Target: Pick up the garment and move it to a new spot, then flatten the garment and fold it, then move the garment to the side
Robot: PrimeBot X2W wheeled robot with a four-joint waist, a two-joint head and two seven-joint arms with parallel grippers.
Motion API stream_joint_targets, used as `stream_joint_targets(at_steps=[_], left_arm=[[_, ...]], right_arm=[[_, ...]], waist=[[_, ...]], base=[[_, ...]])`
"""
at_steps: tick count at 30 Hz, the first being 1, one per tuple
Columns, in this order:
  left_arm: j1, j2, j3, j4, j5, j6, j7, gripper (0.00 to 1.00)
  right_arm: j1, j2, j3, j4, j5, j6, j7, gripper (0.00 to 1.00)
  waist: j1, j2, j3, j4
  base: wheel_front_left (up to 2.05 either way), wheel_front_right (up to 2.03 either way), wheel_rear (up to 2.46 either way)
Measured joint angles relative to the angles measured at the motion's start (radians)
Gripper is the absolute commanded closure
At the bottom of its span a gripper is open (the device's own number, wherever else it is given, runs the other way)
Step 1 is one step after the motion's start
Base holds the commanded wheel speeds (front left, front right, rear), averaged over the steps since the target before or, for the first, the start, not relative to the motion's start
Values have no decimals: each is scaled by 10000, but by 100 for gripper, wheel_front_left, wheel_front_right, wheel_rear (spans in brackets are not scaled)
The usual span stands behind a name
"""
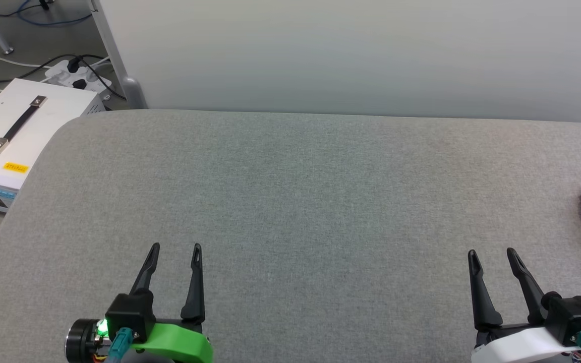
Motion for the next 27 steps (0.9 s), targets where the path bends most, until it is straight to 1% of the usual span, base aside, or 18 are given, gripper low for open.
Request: stream_joint_targets(at_steps=[11,12,27], left_arm=[[8,-36,48,36,-4,-38,0,0],[5,-31,50,35,-2,-42,8,100],[1,-29,84,13,4,-40,196,100]], right_arm=[[47,33,8,23,0,0,0,0],[46,33,8,25,0,0,4,100],[40,33,4,21,-94,0,180,100]], waist=[[0,0,-7,-5],[0,0,-6,-4],[0,0,-4,-51]], base=[[0,0,0],[0,0,0],[0,0,0]])
